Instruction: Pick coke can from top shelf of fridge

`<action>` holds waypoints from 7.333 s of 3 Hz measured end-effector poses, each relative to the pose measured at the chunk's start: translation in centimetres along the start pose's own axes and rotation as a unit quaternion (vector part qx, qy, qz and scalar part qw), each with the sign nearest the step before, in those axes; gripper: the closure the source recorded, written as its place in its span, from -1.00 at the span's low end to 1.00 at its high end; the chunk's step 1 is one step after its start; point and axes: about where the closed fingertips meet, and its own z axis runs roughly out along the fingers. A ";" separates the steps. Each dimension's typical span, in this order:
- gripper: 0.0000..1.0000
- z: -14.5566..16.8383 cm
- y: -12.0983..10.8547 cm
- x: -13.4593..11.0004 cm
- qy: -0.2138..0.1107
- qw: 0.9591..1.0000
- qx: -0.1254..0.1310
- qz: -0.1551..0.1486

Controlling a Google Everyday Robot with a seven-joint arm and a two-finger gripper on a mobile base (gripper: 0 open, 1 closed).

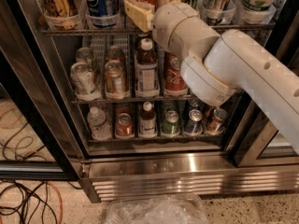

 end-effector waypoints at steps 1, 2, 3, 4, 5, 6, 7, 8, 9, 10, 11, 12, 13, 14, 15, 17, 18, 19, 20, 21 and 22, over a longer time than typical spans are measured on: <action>-0.22 0.4 0.0 0.2 0.006 1.000 0.000 0.000; -0.24 0.4 0.0 0.0 0.006 1.000 0.000 0.000; -0.28 1.0 0.1 0.3 0.012 1.000 -0.001 0.000; -0.28 1.0 0.0 0.2 0.012 1.000 -0.001 0.000; -0.28 1.3 0.1 0.3 0.016 1.000 -0.002 0.001; 0.09 1.3 0.1 0.3 0.016 1.000 -0.002 0.001; 0.56 1.3 0.1 0.3 0.016 1.000 -0.002 0.001; 0.98 1.3 0.1 0.3 0.016 1.000 -0.002 0.001; 1.00 1.3 0.1 0.3 0.015 1.000 -0.003 0.001; 1.00 0.8 0.0 -0.6 0.006 1.000 -0.001 -0.007; 1.00 0.7 -0.1 -1.3 -0.002 1.000 -0.002 -0.011; 1.00 0.3 -0.1 -3.3 -0.023 0.999 -0.006 -0.027; 1.00 -0.4 0.4 -5.1 -0.041 0.998 -0.014 -0.040; 1.00 -1.7 1.2 -5.6 -0.042 0.998 -0.025 -0.045; 1.00 -3.3 2.5 -4.8 -0.029 0.998 -0.037 -0.041; 1.00 -6.6 4.8 -2.2 0.002 0.998 -0.060 -0.034; 1.00 -8.1 5.2 -1.4 0.012 0.997 -0.063 -0.037; 1.00 -9.7 5.7 -0.6 0.026 0.996 -0.071 -0.040; 1.00 -11.8 6.4 0.5 0.046 0.994 -0.090 -0.045; 1.00 -14.8 7.1 1.4 0.072 0.989 -0.116 -0.050; 1.00 -17.9 7.8 1.6 0.095 0.983 -0.145 -0.053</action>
Offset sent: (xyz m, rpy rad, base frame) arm 0.0328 0.0172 -0.0203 -0.0339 0.0661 0.0067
